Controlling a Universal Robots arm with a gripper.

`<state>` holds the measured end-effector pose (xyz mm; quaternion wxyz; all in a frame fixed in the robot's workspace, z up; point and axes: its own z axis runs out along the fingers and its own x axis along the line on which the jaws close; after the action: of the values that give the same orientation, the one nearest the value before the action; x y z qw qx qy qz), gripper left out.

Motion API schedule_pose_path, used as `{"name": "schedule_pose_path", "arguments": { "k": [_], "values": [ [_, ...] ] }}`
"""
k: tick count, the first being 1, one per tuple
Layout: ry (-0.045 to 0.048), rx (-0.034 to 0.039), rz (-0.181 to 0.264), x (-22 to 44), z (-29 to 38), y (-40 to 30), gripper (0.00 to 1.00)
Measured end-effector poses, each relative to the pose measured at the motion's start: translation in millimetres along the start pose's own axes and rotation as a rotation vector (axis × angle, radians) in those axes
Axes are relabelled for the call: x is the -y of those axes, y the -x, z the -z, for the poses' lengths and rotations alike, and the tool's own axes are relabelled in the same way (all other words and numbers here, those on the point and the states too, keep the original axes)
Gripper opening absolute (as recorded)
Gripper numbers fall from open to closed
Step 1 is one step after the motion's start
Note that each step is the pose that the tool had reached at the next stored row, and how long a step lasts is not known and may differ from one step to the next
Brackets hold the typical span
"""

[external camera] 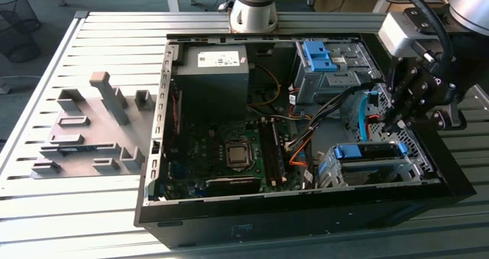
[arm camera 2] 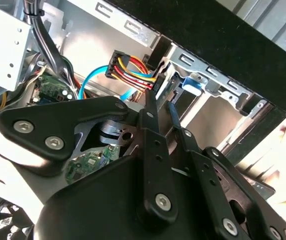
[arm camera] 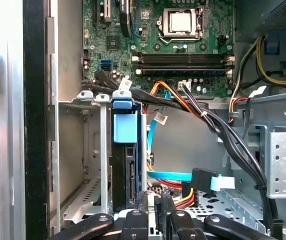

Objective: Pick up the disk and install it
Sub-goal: 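Insert the first disk wire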

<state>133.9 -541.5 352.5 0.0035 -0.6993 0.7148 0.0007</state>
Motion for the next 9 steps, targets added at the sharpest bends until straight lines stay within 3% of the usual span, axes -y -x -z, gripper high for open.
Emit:
{"name": "schedule_pose_path", "arguments": {
  "k": [9],
  "values": [
    [0.0001, 0.0034, 0.000, 2.5, -1.1, 0.4, 0.25]
  ]
}}
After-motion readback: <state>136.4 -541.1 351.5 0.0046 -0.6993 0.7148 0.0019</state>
